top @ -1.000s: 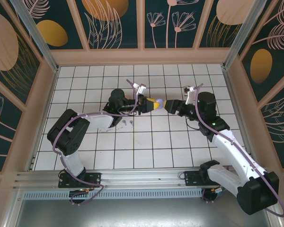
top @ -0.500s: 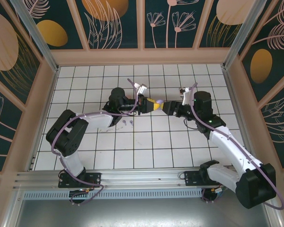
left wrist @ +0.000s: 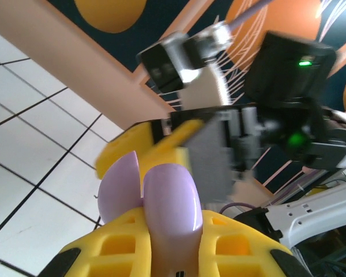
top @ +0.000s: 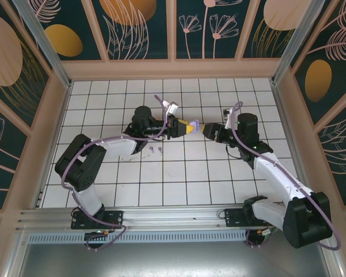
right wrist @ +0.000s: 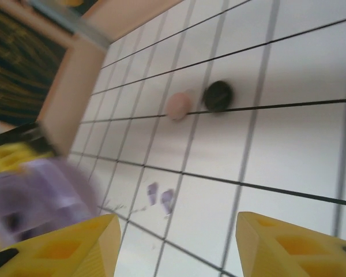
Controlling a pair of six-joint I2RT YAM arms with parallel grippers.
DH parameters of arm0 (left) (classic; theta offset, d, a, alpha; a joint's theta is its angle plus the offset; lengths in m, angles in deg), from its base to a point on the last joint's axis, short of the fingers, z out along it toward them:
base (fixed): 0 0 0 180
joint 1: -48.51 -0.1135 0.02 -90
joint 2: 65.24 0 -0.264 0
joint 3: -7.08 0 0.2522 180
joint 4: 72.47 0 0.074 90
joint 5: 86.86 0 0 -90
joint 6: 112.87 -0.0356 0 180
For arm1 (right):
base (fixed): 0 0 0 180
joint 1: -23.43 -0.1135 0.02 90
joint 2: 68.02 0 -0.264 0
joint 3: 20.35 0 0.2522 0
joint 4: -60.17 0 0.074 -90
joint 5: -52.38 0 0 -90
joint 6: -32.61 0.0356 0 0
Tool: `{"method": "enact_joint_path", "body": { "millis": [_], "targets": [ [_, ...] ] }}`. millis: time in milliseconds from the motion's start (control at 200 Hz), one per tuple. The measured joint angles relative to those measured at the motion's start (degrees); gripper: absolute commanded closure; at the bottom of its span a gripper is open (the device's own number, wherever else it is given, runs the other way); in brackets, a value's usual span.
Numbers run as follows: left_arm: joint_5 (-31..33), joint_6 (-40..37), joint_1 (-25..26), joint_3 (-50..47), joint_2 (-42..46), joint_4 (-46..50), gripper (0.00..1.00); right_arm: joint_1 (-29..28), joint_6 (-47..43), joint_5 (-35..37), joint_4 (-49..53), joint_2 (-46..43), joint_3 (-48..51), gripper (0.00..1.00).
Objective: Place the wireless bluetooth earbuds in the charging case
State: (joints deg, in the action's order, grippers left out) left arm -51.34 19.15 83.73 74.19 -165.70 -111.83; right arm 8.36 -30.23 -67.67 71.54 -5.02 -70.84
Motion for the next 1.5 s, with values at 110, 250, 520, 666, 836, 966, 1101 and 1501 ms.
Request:
{"method": "enact_joint_path", "body": {
  "millis": [110,250,520,666,836,966,1101,1501],
  "targets": [
    [-0.5,0.0,0.0,-0.2,2.6,-0.5,1.00,2.1,1.1,0.2,0.0,0.1,1.1,0.44],
    [-0.6,0.0,0.0,-0.6,3.7,-1.1,1.00,2.1,1.9,-0.7,0.0,-2.2,1.1,0.43],
    [-0.6,0.0,0.0,-0.9,3.7,-1.2,1.00,0.9,3.4,-9.0,-3.2,-7.1,1.1,0.46],
    [-0.6,1.1,0.0,-0.9,3.6,-3.0,1.00,-1.2,3.4,-11.0,-4.4,-7.1,1.1,0.52],
    [-0.6,2.2,0.0,-0.9,3.2,-4.8,1.00,-2.5,3.5,-11.2,-5.2,-6.0,1.1,0.55],
    [-0.6,2.6,0.0,-0.9,3.1,-5.2,1.00,-3.1,3.5,-11.2,-5.2,-4.4,0.3,0.55],
    [-0.6,2.7,0.0,-0.9,3.1,-5.4,1.00,-3.8,3.4,-11.2,-5.2,-3.7,-1.1,0.57],
    [-0.6,3.3,0.0,-0.9,3.1,-5.5,1.00,-4.2,3.4,-10.1,-5.2,-2.7,-3.0,0.63]
  ]
}}
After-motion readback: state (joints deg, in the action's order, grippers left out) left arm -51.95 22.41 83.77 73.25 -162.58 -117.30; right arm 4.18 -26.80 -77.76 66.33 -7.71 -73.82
